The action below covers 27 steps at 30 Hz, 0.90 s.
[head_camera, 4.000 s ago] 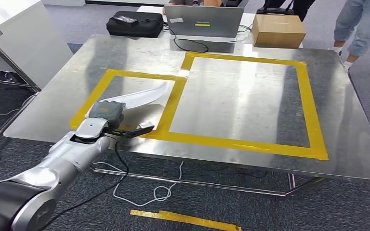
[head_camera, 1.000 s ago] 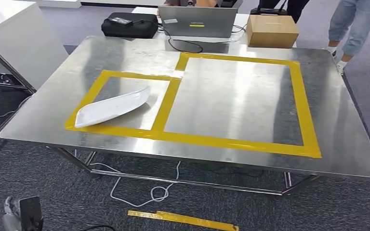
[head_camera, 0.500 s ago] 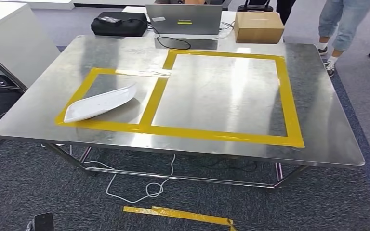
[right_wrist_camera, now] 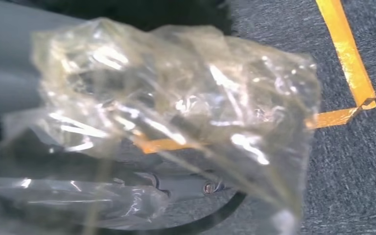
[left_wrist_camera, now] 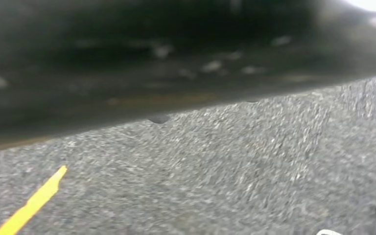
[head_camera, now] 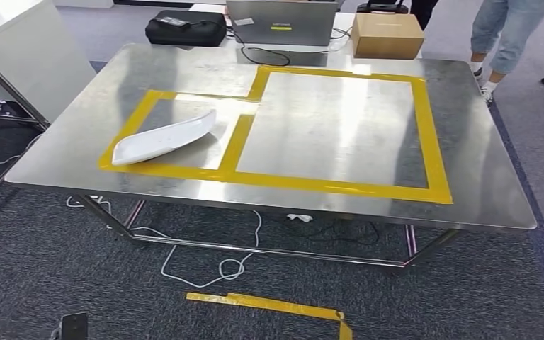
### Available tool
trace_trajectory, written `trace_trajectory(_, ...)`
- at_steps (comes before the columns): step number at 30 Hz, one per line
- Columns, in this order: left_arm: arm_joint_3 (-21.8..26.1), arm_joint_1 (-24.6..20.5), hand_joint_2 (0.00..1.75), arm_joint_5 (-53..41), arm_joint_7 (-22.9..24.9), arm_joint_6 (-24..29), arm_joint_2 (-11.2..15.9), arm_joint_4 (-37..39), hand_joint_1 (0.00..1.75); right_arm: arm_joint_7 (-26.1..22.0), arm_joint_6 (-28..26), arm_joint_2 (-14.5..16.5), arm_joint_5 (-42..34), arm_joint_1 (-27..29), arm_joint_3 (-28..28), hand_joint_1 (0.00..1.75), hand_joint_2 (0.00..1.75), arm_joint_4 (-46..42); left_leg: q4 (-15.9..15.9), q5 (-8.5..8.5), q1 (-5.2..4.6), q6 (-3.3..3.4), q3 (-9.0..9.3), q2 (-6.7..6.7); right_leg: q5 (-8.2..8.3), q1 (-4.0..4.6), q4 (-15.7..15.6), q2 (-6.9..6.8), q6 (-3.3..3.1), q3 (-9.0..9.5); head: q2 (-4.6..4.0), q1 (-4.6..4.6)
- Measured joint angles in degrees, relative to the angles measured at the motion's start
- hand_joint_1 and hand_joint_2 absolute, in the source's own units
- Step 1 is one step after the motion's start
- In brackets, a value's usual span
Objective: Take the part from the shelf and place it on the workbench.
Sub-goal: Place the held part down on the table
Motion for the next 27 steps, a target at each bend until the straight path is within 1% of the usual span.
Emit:
trace_trajectory(1, -0.02, -0.07, 0.0, -0.34, 0.2, 0.08, -0.1, 0.22, 0.0, 0.02, 0.09, 0.0, 0.04, -0.08, 0.01, 0.0, 0.0, 0.0, 0.2, 0.22, -0.08, -0.32, -0.17, 0.01, 0.11, 0.05, -2.07, 0.0, -0.24, 1.15, 0.0, 0.0)
trace_trajectory(2, -0.05, -0.14, 0.0, -0.67, 0.44, 0.15, -0.21, 0.44, 0.0, 0.07, 0.19, 0.0, 0.07, -0.07, 0.01, 0.0, 0.0, 0.0, 0.32, 0.46, -0.14, -0.65, -0.32, 0.02, 0.02, 0.14, -2.76, 0.04, -0.57, 1.35, 0.0, -0.04)
trace_trajectory(3, -0.08, -0.2, 0.0, -0.94, 0.66, 0.2, -0.31, 0.66, 0.0, 0.13, 0.27, 0.01, 0.09, 0.03, 0.01, 0.0, 0.0, 0.0, 0.37, 0.71, -0.12, -0.98, -0.36, 0.02, 0.17, 0.12, -2.73, 0.06, -1.02, 0.9, 0.0, -0.05)
trace_trajectory(4, -0.13, -0.23, 0.0, -1.2, 0.9, 0.24, -0.39, 0.88, 0.0, 0.21, 0.33, 0.01, 0.11, 0.12, 0.01, 0.0, 0.0, 0.0, 0.57, 0.53, -0.08, -1.28, -0.51, -0.06, 0.37, 0.06, -2.8, 0.0, -1.54, 0.54, 0.0, -0.02)
trace_trajectory(5, -0.21, -0.22, 0.0, -1.48, 1.09, 0.26, -0.51, 1.1, 0.0, 0.29, 0.39, 0.01, 0.14, 0.18, 0.0, 0.0, 0.0, 0.0, 1.29, -0.41, -0.03, -1.58, -0.84, -0.16, 0.68, -0.01, -2.86, -0.07, -2.14, 0.27, 0.0, -0.14)
trace_trajectory(6, -0.33, -0.21, 0.0, -1.68, 1.22, 0.27, -0.6, 1.3, 0.0, 0.34, 0.44, 0.01, 0.16, 0.19, -0.01, 0.0, 0.0, 0.0, 3.01, -2.2, 0.04, -1.89, -1.47, -0.28, 1.08, -0.09, -2.94, -0.12, -2.69, -0.1, 0.0, -0.27)
trace_trajectory(7, -0.45, -0.24, 0.0, -1.88, 1.35, 0.27, -0.68, 1.47, 0.0, 0.37, 0.5, 0.0, 0.17, 0.17, -0.01, 0.0, 0.0, 0.0, 5.84, -4.73, 0.12, -2.18, -2.42, -0.4, 1.45, -0.08, -2.96, -0.16, -3.08, -0.47, 0.0, -0.43)
trace_trajectory(8, -0.57, -0.28, 0.0, -2.07, 1.47, 0.26, -0.73, 1.59, 0.0, 0.37, 0.57, 0.0, 0.19, 0.17, -0.01, 0.0, 0.0, 0.0, 9.61, -7.44, 0.19, -2.4, -3.51, -0.46, 1.8, -0.01, -2.93, -0.16, -3.29, -0.79, 0.0, -0.56)
trace_trajectory(9, -0.68, -0.34, 0.0, -2.25, 1.6, 0.24, -0.76, 1.69, 0.0, 0.38, 0.66, 0.0, 0.21, 0.19, -0.01, 0.0, 0.0, 0.0, 13.28, -9.48, 0.25, -2.55, -4.42, -0.49, 2.15, 0.07, -2.85, -0.16, -3.37, -1.14, 0.0, -0.6)
trace_trajectory(10, -0.77, -0.39, 0.0, -2.44, 1.7, 0.2, -0.8, 1.78, 0.0, 0.39, 0.77, 0.0, 0.24, 0.2, -0.01, 0.0, 0.0, 0.0, 15.74, -10.41, 0.29, -2.6, -4.73, -0.51, 2.47, 0.15, -2.72, -0.14, -3.38, -1.49, 0.0, -0.59)
trace_trajectory(11, -0.86, -0.42, 0.0, -2.66, 1.78, 0.15, -0.83, 1.85, 0.0, 0.42, 0.88, 0.0, 0.31, 0.21, -0.01, 0.0, 0.0, 0.0, 16.28, -10.15, 0.3, -2.56, -4.17, -0.52, 2.75, 0.21, -2.54, -0.1, -3.35, -1.86, 0.0, -0.6)
trace_trajectory(12, -0.95, -0.47, 0.0, -2.82, 1.81, 0.09, -0.86, 1.91, 0.0, 0.45, 0.98, 0.0, 0.38, 0.21, -0.01, 0.0, 0.0, 0.0, 14.51, -8.81, 0.3, -2.41, -2.59, -0.54, 2.94, 0.27, -2.33, -0.05, -3.3, -2.25, 0.0, -0.61)
trace_trajectory(13, -1.03, -0.55, 0.0, -2.95, 1.84, 0.06, -0.89, 1.95, 0.0, 0.48, 1.08, 0.0, 0.47, 0.2, -0.01, 0.0, 0.0, 0.0, 10.94, -6.96, 0.29, -2.13, -0.23, -0.6, 3.06, 0.33, -2.11, 0.0, -3.23, -2.54, 0.0, -0.62)
trace_trajectory(14, -1.09, -0.66, 0.0, -3.05, 1.86, 0.03, -0.91, 1.97, 0.0, 0.5, 1.16, 0.01, 0.55, 0.19, -0.01, 0.0, 0.0, 0.01, 6.85, -5.55, 0.22, -1.75, 2.25, -0.72, 3.15, 0.43, -1.88, 0.03, -3.13, -2.8, 0.0, -0.61)
trace_trajectory(15, -1.13, -0.78, 0.0, -3.09, 1.88, 0.03, -0.95, 1.98, 0.0, 0.51, 1.23, 0.01, 0.61, 0.15, -0.01, 0.0, 0.0, 0.01, 3.38, -4.59, 0.15, -1.38, 4.22, -0.82, 3.29, 0.54, -1.68, 0.05, -2.94, -3.05, 0.0, -0.58)
trace_trajectory(16, -1.17, -0.87, 0.0, -3.16, 1.9, 0.04, -1.01, 1.99, 0.0, 0.53, 1.27, 0.02, 0.67, 0.11, -0.01, 0.0, 0.0, 0.02, 1.08, -4.19, 0.07, -1.08, 5.39, -0.92, 3.47, 0.62, -1.53, 0.06, -2.66, -3.28, 0.0, -0.57)
trace_trajectory(17, -1.25, -0.95, 0.0, -3.26, 1.91, 0.06, -1.06, 2.02, 0.0, 0.55, 1.3, 0.02, 0.72, 0.1, -0.01, 0.0, 0.0, 0.02, 0.12, -4.28, -0.02, -0.88, 5.72, -0.98, 3.72, 0.67, -1.44, 0.05, -2.32, -3.56, 0.0, -0.56)
trace_trajectory(19, -1.45, -1.01, 0.0, -3.48, 1.94, 0.09, -1.27, 2.08, 0.0, 0.64, 1.31, 0.0, 0.86, 0.13, -0.01, 0.0, 0.0, 0.02, -0.4, -3.97, 0.16, -0.43, 5.27, -0.89, 4.06, 0.73, -1.29, 0.06, -1.62, -4.09, 0.0, -0.55)
trace_trajectory(20, -1.55, -1.05, 0.0, -3.57, 1.95, 0.07, -1.38, 2.11, 0.0, 0.72, 1.31, -0.02, 0.93, 0.16, -0.01, 0.0, 0.0, 0.02, -0.61, -3.68, 0.3, -0.06, 4.93, -0.78, 3.44, 0.76, -0.74, 0.06, -1.32, -4.62, 0.0, -0.49)
trace_trajectory(21, -1.65, -1.07, 0.0, -3.62, 1.94, 0.01, -1.49, 2.14, 0.0, 0.8, 1.31, -0.03, 1.01, 0.17, -0.01, 0.0, 0.0, 0.02, -0.79, -3.28, 0.44, 0.36, 4.51, -0.66, 2.08, 0.75, 0.71, 0.08, -1.06, -5.43, 0.0, -0.34)
trace_trajectory(22, -1.73, -1.08, 0.0, -3.65, 1.92, -0.1, -1.58, 2.17, 0.0, 0.89, 1.31, -0.04, 1.05, 0.17, -0.01, 0.0, 0.0, 0.02, -0.88, -2.86, 0.49, 0.73, 4.08, -0.53, -0.02, 0.67, 3.4, 0.1, -0.83, -6.64, 0.0, -0.23)
trace_trajectory(23, -1.82, -1.08, 0.0, -3.68, 1.9, -0.23, -1.61, 2.19, 0.0, 0.96, 1.32, -0.04, 1.08, 0.17, -0.01, 0.0, 0.0, 0.02, -0.85, -2.49, 0.38, 0.96, 3.54, -0.43, -2.48, 0.58, 7.2, 0.12, -0.6, -8.14, 0.0, -0.13)
trace_trajectory(24, -1.9, -1.06, 0.0, -3.7, 1.88, -0.36, -1.64, 2.21, 0.0, 1.01, 1.34, -0.04, 1.1, 0.19, -0.01, 0.0, 0.0, 0.03, -0.79, -2.12, 0.27, 1.09, 3.03, -0.34, -4.48, 0.48, 11.22, 0.12, -0.41, -9.51, 0.0, -0.07)
trace_trajectory(25, -1.95, -1.05, 0.0, -3.71, 1.87, -0.44, -1.69, 2.23, 0.0, 1.03, 1.36, -0.04, 1.11, 0.22, -0.01, 0.0, 0.0, 0.03, -0.76, -1.77, 0.16, 1.13, 2.57, -0.25, -5.58, 0.44, 14.21, 0.11, -0.25, -10.33, 0.0, -0.09)
trace_trajectory(26, -1.98, -1.05, 0.0, -3.72, 1.87, -0.48, -1.74, 2.24, 0.0, 1.04, 1.36, -0.04, 1.12, 0.26, -0.01, 0.0, 0.0, 0.04, -0.71, -1.46, 0.07, 1.12, 2.16, -0.18, -5.54, 0.43, 15.19, 0.1, -0.18, -10.19, 0.0, -0.08)
trace_trajectory(27, -1.99, -1.05, 0.0, -3.72, 1.86, -0.51, -1.78, 2.26, 0.0, 1.04, 1.36, -0.05, 1.12, 0.28, -0.01, 0.0, 0.0, 0.04, -0.66, -1.18, 0.01, 1.07, 1.8, -0.16, -4.43, 0.43, 13.7, 0.09, -0.19, -8.86, 0.0, -0.08)
